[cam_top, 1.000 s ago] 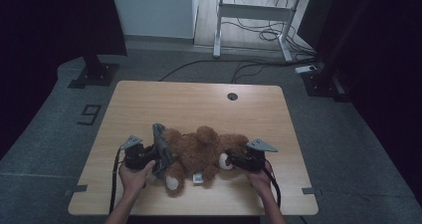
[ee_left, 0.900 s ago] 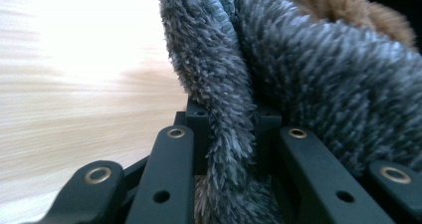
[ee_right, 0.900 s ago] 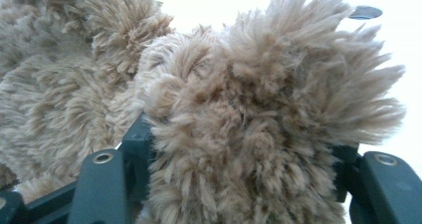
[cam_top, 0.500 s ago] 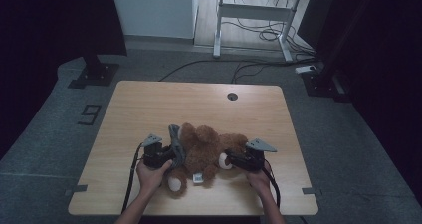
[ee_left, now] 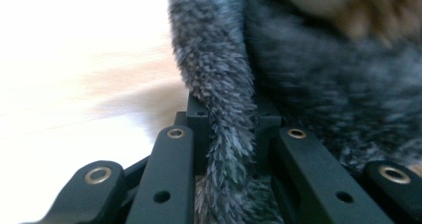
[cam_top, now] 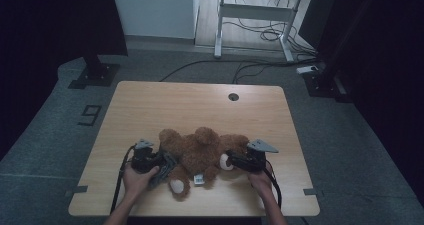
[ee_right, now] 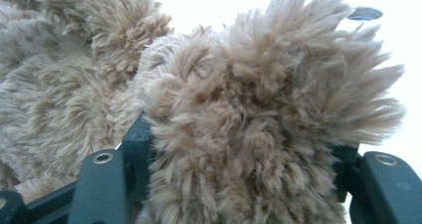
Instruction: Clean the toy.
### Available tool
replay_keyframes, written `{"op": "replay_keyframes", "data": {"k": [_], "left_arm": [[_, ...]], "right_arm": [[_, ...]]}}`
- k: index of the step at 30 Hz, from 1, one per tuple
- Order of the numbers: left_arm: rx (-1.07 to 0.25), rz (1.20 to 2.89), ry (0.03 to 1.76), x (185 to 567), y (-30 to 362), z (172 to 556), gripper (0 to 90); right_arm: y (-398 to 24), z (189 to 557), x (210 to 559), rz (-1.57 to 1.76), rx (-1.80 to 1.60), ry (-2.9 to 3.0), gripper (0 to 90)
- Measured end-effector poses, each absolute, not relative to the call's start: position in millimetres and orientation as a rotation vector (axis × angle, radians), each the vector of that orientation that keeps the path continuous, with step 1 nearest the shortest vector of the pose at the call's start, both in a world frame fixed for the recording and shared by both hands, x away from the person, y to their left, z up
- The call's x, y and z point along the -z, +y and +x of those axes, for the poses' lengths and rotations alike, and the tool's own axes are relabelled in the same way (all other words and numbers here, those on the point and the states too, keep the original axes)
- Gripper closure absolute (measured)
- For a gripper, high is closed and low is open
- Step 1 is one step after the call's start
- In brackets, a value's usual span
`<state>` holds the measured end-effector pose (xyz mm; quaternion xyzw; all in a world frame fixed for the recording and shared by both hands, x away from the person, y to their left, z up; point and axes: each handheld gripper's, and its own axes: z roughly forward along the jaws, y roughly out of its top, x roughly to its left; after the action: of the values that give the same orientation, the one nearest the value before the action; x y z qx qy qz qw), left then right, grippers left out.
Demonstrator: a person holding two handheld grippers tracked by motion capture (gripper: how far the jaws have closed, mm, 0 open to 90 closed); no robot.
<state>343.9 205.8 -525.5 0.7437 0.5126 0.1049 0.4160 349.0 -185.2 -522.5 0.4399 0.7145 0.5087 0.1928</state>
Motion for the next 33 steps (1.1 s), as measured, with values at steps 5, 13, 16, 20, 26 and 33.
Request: {"op": "replay_keyframes", "data": {"k": [5, 13, 16, 20, 26, 33], "left_arm": [[-0.315, 1.744, 1.275, 494.5, 234.7, 338.4, 76.0], [-0.357, 1.611, 1.118, 423.5, 232.5, 330.7, 75.4], [-0.347, 1.595, 1.049, 405.4, 213.4, 331.0, 75.4], [-0.371, 1.630, 1.002, 390.3, 178.9, 337.3, 75.4], [-0.305, 1.810, 1.075, 421.8, 127.7, 366.7, 75.3], [-0.280, 1.878, 1.126, 461.2, 108.3, 371.4, 75.1]], "right_arm": [[-185.2, 349.3, 522.4, 1.235, -1.431, 2.005, 35.8], [-185.7, 350.1, 522.8, 1.238, -1.436, 2.006, 35.7], [-185.6, 349.6, 523.0, 1.238, -1.436, 2.002, 35.8], [-185.9, 349.8, 523.5, 1.235, -1.442, 2.000, 35.7], [-185.9, 349.4, 523.6, 1.237, -1.445, 1.998, 35.8], [-185.7, 349.5, 523.9, 1.234, -1.447, 1.998, 35.8]]}}
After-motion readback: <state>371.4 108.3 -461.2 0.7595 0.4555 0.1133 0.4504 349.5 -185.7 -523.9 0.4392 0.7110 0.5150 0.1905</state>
